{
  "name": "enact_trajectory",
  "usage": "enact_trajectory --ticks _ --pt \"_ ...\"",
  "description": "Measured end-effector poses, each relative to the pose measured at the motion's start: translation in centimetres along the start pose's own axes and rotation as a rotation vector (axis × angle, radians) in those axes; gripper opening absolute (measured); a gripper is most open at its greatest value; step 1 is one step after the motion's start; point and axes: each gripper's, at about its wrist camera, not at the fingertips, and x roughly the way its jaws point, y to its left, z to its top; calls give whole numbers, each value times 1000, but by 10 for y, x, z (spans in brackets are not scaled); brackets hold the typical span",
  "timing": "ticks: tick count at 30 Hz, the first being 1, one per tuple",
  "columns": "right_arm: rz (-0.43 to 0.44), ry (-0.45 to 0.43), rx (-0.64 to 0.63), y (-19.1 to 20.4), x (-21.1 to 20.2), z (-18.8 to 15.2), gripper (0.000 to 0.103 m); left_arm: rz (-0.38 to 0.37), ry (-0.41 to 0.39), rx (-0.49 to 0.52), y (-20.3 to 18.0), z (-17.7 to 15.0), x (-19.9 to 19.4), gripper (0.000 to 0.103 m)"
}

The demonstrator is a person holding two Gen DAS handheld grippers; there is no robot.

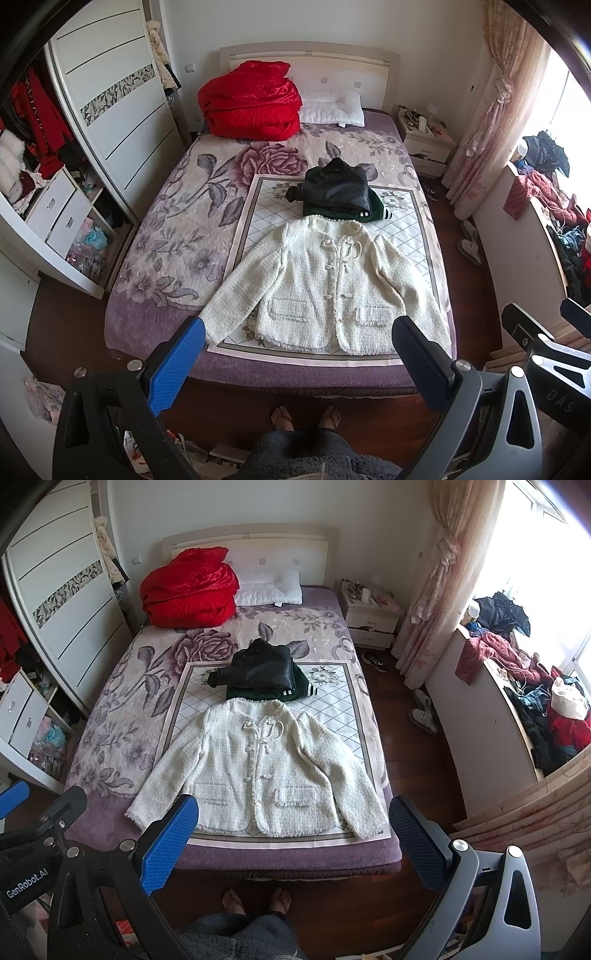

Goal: Fold large clothes

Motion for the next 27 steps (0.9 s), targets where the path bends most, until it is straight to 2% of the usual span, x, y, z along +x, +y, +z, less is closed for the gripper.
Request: enact_trajectory --ticks 27 --pt "-2 -7 -1 -3 -7 3 103 0 -7 2 -4 16 -8 103"
